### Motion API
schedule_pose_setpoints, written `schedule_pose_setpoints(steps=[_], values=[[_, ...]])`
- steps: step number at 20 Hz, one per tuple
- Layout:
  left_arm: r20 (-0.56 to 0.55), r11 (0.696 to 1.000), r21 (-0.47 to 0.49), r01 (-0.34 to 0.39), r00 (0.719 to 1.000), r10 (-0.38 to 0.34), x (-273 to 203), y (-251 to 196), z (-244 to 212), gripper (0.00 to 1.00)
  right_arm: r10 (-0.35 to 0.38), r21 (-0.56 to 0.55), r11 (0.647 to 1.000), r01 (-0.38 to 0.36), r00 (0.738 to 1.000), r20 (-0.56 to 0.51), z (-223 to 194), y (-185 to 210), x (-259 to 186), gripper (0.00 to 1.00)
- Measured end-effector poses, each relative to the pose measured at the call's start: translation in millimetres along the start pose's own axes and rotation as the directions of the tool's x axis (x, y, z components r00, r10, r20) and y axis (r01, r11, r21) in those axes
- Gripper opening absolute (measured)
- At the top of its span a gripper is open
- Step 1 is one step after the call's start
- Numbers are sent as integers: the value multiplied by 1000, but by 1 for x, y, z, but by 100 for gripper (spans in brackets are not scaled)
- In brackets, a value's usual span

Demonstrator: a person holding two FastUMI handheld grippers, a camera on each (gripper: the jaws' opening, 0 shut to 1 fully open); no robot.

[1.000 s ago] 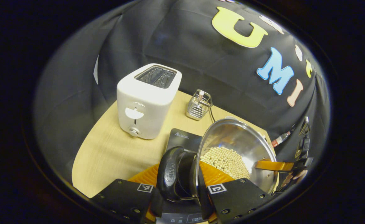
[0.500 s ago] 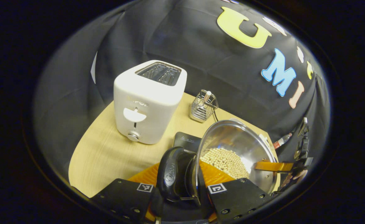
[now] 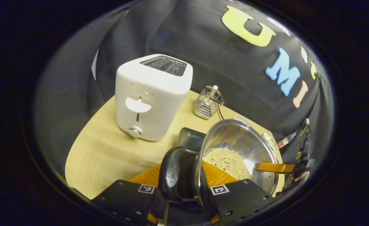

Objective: First push the handle of the pot to place it horizontally, then grasp the pot with both hands and set it on the induction cooktop.

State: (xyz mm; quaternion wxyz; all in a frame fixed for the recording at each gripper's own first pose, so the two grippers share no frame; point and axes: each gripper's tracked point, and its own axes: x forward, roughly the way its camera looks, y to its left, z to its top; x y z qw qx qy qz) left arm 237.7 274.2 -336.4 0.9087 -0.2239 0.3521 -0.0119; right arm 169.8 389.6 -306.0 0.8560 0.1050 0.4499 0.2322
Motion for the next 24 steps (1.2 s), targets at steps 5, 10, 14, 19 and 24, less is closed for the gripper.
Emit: schedule_pose_setpoints(steps=[5, 10, 14, 19, 24], values=[[-16, 1000, 4, -9, 1000, 9, 2, 0, -3, 49, -6, -7, 1000, 6, 1000, 1, -1, 0, 0, 58], [-50, 999, -5, -32, 998, 31, 5, 0, -8, 50, -31, -51, 998, 31, 1000, 6, -1, -7, -3, 63], [-35, 995, 49, -91, 995, 93, -1, 1, -5, 65, -39, -78, 996, 41, 999, 34, 5, -14, -15, 97], [45, 959, 174, -224, 975, 219, -33, 9, 22, 81, -21, -80, 996, 27, 997, 77, 14, -14, -43, 98], [147, 956, 188, -224, 969, 198, -68, -32, 42, 82, -29, -84, 996, 42, 988, 150, 31, -21, -96, 98]])
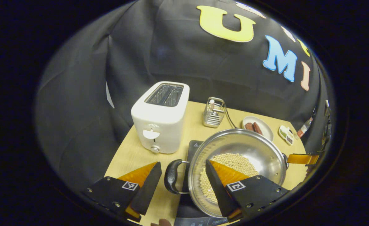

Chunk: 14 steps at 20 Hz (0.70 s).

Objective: First push the handle of the pot to place it horizontally, then grasp the pot with both hands and set it on the induction cooktop.

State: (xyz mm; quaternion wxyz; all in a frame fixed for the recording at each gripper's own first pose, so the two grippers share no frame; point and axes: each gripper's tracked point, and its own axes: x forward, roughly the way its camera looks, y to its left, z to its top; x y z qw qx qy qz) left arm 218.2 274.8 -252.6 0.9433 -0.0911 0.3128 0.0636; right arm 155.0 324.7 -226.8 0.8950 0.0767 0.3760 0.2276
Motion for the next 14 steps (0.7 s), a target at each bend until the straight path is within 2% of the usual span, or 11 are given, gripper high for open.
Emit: schedule_pose_setpoints(steps=[1, 4, 5, 6, 7, 9, 11, 12, 14], values=[[21, 1000, -6, 0, 1000, 0, -13, -6, 7, 86, -4, 1, 1000, 4, 1000, 28, 8, -3, -12, 98], [131, 1000, -21, -12, 991, 15, -59, -29, 39, 86, -41, 5, 999, 41, 993, 108, 28, -23, -55, 98], [171, 1000, -26, -5, 985, 9, -74, -40, 49, 82, -56, 3, 998, 56, 988, 145, 35, -31, -72, 98], [209, 1000, -28, -1, 978, 7, -90, -51, 60, 86, -69, -8, 997, 72, 979, 192, 44, -38, -93, 98], [248, 1000, -28, -7, 969, 14, -107, -60, 69, 86, -84, -28, 995, 94, 966, 243, 53, -48, -112, 98], [323, 999, -30, -17, 946, 26, -144, -80, 87, 89, -118, -75, 985, 153, 931, 346, 71, -70, -157, 98], [396, 999, -30, -37, 917, 46, -184, -99, 102, 82, -138, -96, 975, 201, 884, 447, 85, -90, -202, 98], [432, 998, -28, -48, 900, 55, -206, -110, 107, 86, -142, -98, 971, 217, 856, 497, 91, -99, -224, 98], [500, 998, 1, -70, 864, 60, -252, -137, 109, 82, -141, -99, 964, 246, 792, 594, 102, -119, -274, 98]])
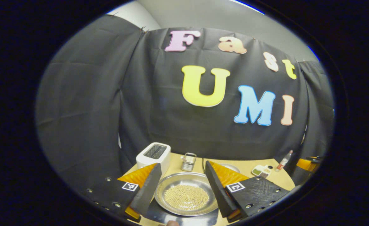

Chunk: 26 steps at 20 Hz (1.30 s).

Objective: First push the handle of the pot to place it horizontally, then grasp the pot with both hands and set it on the induction cooktop.

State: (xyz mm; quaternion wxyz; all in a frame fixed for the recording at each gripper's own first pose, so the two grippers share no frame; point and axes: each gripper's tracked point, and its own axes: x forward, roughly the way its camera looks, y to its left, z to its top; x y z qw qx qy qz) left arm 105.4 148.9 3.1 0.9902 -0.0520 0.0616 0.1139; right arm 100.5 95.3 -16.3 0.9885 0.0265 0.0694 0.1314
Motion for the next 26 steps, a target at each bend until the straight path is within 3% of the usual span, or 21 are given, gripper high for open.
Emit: schedule_pose_setpoints(steps=[2, 3, 5, 9, 13, 15, 17, 18, 19, 20, 25, 26], values=[[81, 999, 48, -14, 997, 10, -39, -26, 22, 86, -25, -30, 999, 28, 995, 99, 27, -33, -28, 98], [111, 998, 57, -18, 994, 11, -59, -42, 31, 81, -35, -48, 998, 42, 990, 134, 36, -51, -43, 97], [126, 998, 56, -31, 992, 24, -103, -74, 36, 81, -45, -70, 996, 58, 985, 169, 43, -80, -72, 98], [156, 1000, 16, -13, 988, 10, -176, -141, 36, 81, -42, -35, 998, 47, 992, 123, 18, -129, -123, 98], [120, 1000, -7, -14, 993, 14, -214, -178, -7, 81, -67, 49, 997, 64, 996, 53, -8, -171, -146, 98], [86, 999, -37, -26, 996, 29, -223, -183, -23, 81, -83, 85, 993, 79, 996, 41, -9, -184, -148, 97], [71, 998, -33, -57, 996, 59, -224, -175, -32, 90, -82, 94, 993, 77, 995, 48, -8, -182, -147, 98], [62, 997, -27, -65, 996, 67, -223, -172, -34, 86, -83, 84, 993, 78, 995, 53, -7, -182, -145, 98], [57, 998, -24, -63, 996, 65, -222, -170, -34, 90, -81, 66, 995, 77, 995, 59, -7, -179, -144, 98], [53, 998, -22, -56, 997, 57, -218, -169, -35, 81, -84, 42, 996, 82, 994, 63, -5, -175, -142, 98], [76, 999, -7, -51, 996, 52, -202, -139, -23, 81, -120, 32, 993, 118, 989, 84, 10, -163, -131, 98], [82, 999, -5, -47, 996, 48, -199, -133, -22, 85, -129, 32, 991, 126, 988, 85, 12, -161, -128, 98]])
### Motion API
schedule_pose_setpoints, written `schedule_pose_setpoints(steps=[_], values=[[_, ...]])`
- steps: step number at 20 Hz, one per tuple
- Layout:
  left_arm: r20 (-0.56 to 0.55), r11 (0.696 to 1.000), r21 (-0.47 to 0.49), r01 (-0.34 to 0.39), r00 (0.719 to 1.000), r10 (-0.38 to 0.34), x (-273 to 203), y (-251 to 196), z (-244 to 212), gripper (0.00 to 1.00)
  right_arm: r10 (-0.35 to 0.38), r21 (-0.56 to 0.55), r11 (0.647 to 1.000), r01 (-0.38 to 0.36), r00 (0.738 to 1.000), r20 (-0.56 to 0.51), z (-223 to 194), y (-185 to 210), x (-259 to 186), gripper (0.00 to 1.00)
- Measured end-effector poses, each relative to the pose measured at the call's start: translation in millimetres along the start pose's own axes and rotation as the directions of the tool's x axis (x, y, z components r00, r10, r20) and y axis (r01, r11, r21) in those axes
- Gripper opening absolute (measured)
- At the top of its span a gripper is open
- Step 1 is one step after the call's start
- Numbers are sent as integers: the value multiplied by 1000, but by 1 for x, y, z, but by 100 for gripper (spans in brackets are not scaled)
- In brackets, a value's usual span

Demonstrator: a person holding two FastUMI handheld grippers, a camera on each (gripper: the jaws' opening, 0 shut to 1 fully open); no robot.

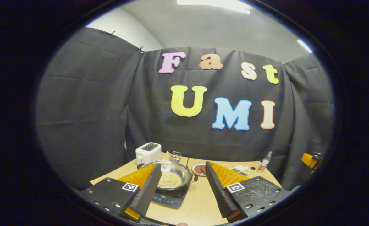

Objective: First push the handle of the pot to place it horizontally, then grasp the pot with both hands and set it on the induction cooktop.

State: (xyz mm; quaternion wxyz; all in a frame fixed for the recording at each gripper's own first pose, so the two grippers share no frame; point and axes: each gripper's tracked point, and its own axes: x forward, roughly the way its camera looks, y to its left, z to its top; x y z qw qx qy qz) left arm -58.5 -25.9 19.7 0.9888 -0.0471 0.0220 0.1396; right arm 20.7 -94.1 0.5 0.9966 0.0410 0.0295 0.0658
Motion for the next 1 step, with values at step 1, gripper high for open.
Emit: schedule_pose_setpoints(steps=[1], values=[[4, 1000, 2, 9, 1000, -9, 5, 4, 2, 85, -7, 1, 1000, 7, 1000, 0, 1, 4, 1, 98]])
